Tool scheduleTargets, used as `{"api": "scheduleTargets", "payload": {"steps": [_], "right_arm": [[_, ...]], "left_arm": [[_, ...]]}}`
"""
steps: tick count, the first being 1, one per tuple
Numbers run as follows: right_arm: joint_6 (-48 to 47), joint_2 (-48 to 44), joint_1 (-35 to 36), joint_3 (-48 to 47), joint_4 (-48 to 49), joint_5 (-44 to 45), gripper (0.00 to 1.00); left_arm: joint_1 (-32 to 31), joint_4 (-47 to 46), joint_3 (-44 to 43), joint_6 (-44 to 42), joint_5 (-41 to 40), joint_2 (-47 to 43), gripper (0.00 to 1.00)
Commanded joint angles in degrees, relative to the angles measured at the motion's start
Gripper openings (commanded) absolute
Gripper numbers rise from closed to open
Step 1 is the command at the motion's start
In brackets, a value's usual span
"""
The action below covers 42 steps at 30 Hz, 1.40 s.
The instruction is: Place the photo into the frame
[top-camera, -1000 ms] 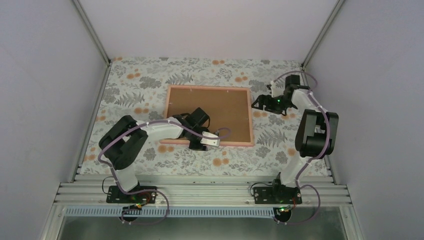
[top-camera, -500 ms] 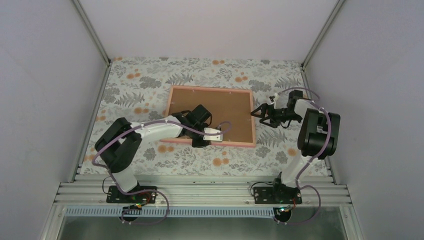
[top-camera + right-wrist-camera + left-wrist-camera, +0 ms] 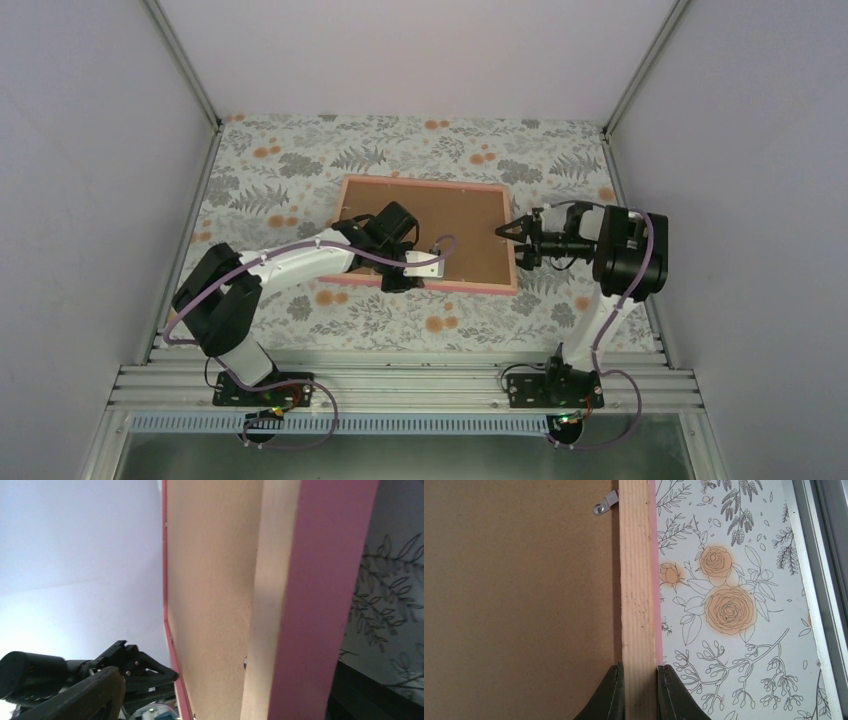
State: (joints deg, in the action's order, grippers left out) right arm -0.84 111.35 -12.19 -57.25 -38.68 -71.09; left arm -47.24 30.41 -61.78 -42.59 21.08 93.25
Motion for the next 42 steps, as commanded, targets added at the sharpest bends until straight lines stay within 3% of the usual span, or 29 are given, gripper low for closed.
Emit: {"api": "scheduleTargets", "payload": {"steps": [1,9,13,17,21,26,29,34,38,42], "right_arm": [[7.7,2.5,0.0,2.5,7.3,-10.8,0.87],[11.5,6.2,4.1,1.5,9.7,-14.1,0.68],[11.9,5.9,4.3,0.8,9.5,-14.8,0.47],[6.2,4.8,4.3,-3.6,2.6,-14.5,0.37],[5.9,3.2,4.3,-5.5,1.1,-15.1,0.17],[0.5,2.8,4.3,-12.0,-5.0,-17.2,0.04],[-3.9,3.1,4.3,-18.0,-10.8,-18.2,0.04],[-11.7,3.7,4.2,-30.5,-20.2,-20.8,0.04],[-15.8,3.8,3.8,-41.6,-25.8,-19.4,0.04],[-6.5,-1.6,2.8,-44.5,-15.6,-14.5,0.04]], "left_arm": [[0.1,-4.6,-3.0,-1.6,3.4,-2.9,0.02],[0.1,-5.3,-2.2,-2.9,1.9,-2.5,0.02],[0.1,-5.6,-1.9,-2.5,0.7,-2.9,0.02],[0.7,-5.9,-1.0,-2.0,-4.1,-4.2,0.02],[2.1,-6.6,-0.8,-1.5,-7.5,-6.3,0.05],[4.3,-2.0,-5.2,-0.5,-10.1,-7.6,0.37],[6.4,2.2,-9.6,0.6,-10.9,-8.4,0.70],[12.9,5.9,-17.5,5.3,-12.6,-10.0,0.99],[18.8,7.0,-23.1,9.7,-15.0,-9.0,1.00],[24.9,5.5,-24.0,12.8,-18.0,-9.1,1.00]]}}
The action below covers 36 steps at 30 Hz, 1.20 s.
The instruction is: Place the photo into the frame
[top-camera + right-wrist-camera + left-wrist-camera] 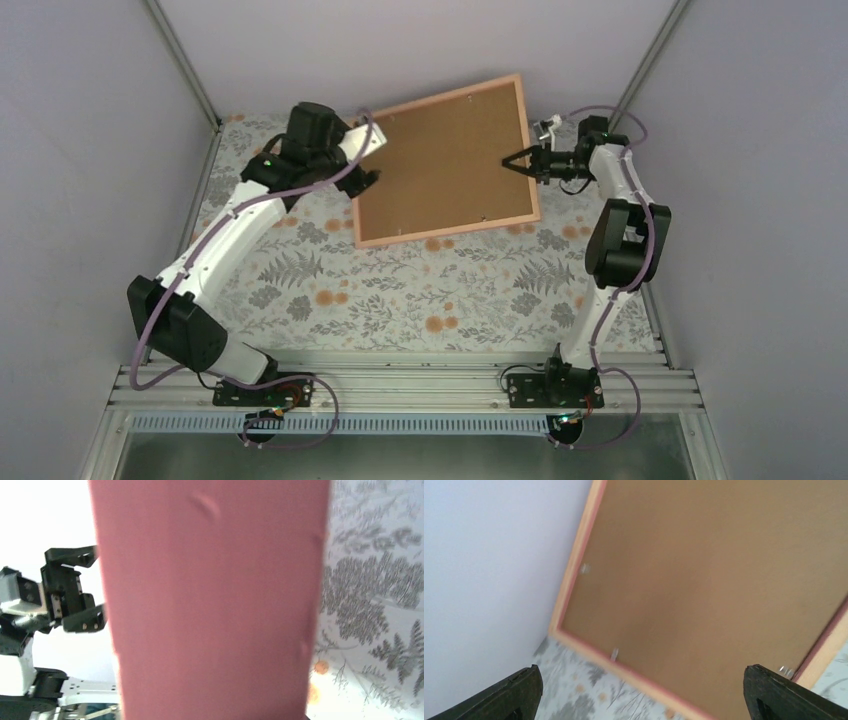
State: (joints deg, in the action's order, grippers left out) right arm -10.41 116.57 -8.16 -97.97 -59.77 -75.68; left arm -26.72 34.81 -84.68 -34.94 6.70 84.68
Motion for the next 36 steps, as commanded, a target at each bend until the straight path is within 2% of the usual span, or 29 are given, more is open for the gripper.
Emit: {"api": "scheduleTargets", "payload": {"steps": [1,4,6,11,15,23,29,33,36], "right_arm": [[5.9,-8.7,-1.6,-3.5,9.5,-8.2,0.04],[12.4,-14.2,-2.2,-2.7,18.6,-4.2,0.04],[12.0,-16.4,-2.3,-4.7,19.2,-1.2,0.04],[6.0,-20.4,-1.9,-11.3,15.0,8.4,0.03],[-1.2,-26.4,1.9,-11.7,14.4,22.3,0.03],[-12.7,-34.9,17.1,-8.2,22.5,54.4,0.03],[-26.2,-37.9,33.3,-1.2,26.3,73.9,0.03],[-33.3,-41.4,42.6,9.2,33.3,84.4,0.03],[-34.9,-43.1,46.2,14.2,37.5,87.0,0.03]], "left_arm": [[6.1,1.0,-1.1,6.1,-3.6,-0.5,1.00],[10.7,1.3,-0.9,8.9,-2.7,-0.6,1.00],[12.3,2.1,-0.6,9.0,-2.3,-1.1,1.00],[16.1,2.3,2.8,9.7,-2.7,-3.6,1.00],[21.1,1.8,4.7,13.3,0.6,-4.9,1.00],[32.3,8.3,-1.8,21.9,11.7,-1.7,1.00],[36.0,9.5,0.3,24.1,17.7,-4.6,1.00],[37.7,7.9,3.9,27.3,19.7,-8.0,1.00],[38.5,7.4,6.3,28.2,20.5,-10.3,1.00]]}}
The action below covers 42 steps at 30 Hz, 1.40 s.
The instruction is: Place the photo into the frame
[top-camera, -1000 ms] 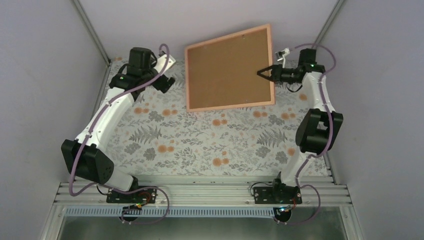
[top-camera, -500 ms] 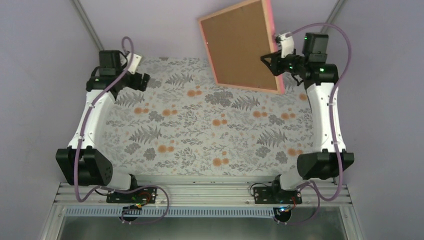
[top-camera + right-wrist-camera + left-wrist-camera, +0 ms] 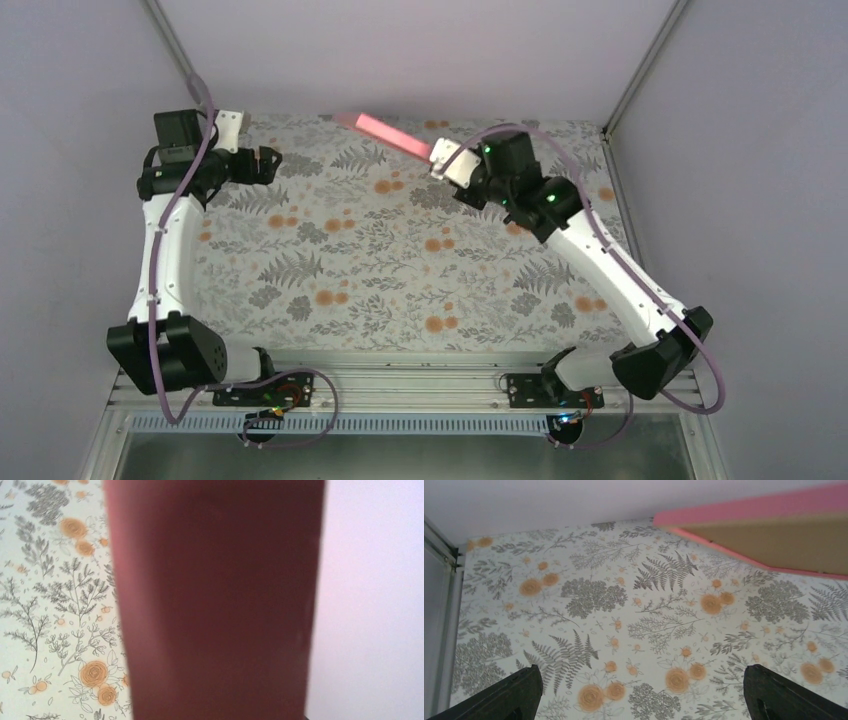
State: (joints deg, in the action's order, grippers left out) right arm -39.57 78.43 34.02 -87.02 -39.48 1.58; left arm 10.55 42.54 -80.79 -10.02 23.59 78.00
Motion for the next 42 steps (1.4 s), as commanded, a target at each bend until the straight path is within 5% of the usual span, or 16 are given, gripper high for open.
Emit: {"api": "scheduleTargets", "payload": {"steps": [1,10,24,34,42], "right_arm": [[-6.5,-5.2,5.3,4.7,18.7,11.0,0.03],[-9.7,-6.9,19.0,23.4,24.5,22.4,0.04],[-8.0,-6.6,28.1,46.7,40.1,21.6,0.40],[-3.7,5.5,30.3,49.8,47.5,20.3,0.61],[2.9,10.0,31.2,47.9,39.9,11.1,0.87]], "left_arm": [[1.6,-0.4,3.2,3.5,3.7,-4.4,1.00],[3.5,-0.4,6.8,3.5,4.0,-8.3,1.00],[4.0,-0.3,6.6,1.6,5.8,-6.4,1.00],[3.9,-0.6,9.7,-0.6,6.3,-4.3,1.00],[3.9,-2.2,14.8,-1.2,8.1,-4.5,1.00]]}}
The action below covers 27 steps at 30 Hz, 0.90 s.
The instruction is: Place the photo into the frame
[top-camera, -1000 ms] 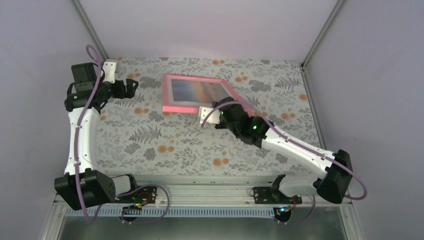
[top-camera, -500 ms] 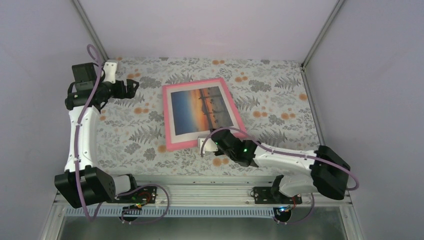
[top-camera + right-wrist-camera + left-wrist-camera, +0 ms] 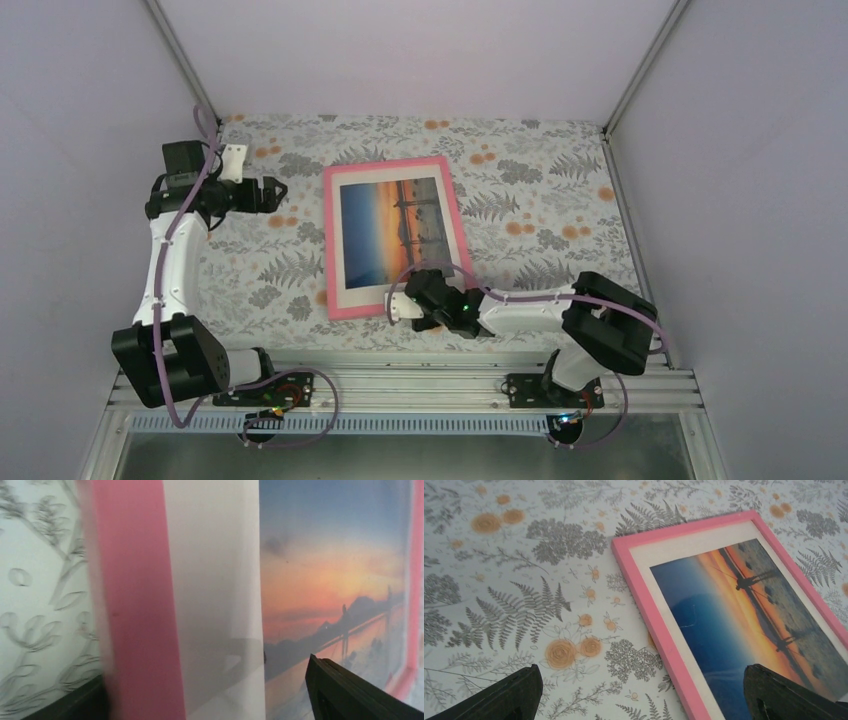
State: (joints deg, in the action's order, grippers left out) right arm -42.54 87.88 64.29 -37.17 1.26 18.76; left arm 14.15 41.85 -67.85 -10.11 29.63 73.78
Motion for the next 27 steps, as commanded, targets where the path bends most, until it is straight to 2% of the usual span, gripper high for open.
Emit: {"api": "scheduleTargets", "payload": {"steps": [1,4,9,14,20,27], "right_arm": [[5.9,0.8,0.9,-2.7,-2.9,-8.8,0.89],[4.3,1.1,0.9,-5.4,-8.7,-17.1,0.99],[3.7,-0.7,-0.2,-13.2,-21.8,-33.9,1.00],[4.5,-4.3,-6.2,-21.0,-31.2,-42.9,1.00],[-0.4,-6.3,-19.7,-25.7,-40.9,-46.2,1.00],[-12.9,-9.8,-39.6,-21.5,-48.4,-47.3,1.00]], "left_arm": [[0.3,-1.9,2.6,-1.0,2.1,-0.3,1.00],[0.3,-4.3,5.5,0.9,2.3,-1.4,1.00],[0.2,-7.8,9.5,3.0,3.9,-2.0,1.00],[0.3,-8.3,10.5,1.7,3.7,-0.1,1.00],[-0.1,-9.7,13.4,-0.5,4.4,-1.0,1.00],[-0.8,-5.9,10.3,-6.6,1.1,4.4,1.00]]}}
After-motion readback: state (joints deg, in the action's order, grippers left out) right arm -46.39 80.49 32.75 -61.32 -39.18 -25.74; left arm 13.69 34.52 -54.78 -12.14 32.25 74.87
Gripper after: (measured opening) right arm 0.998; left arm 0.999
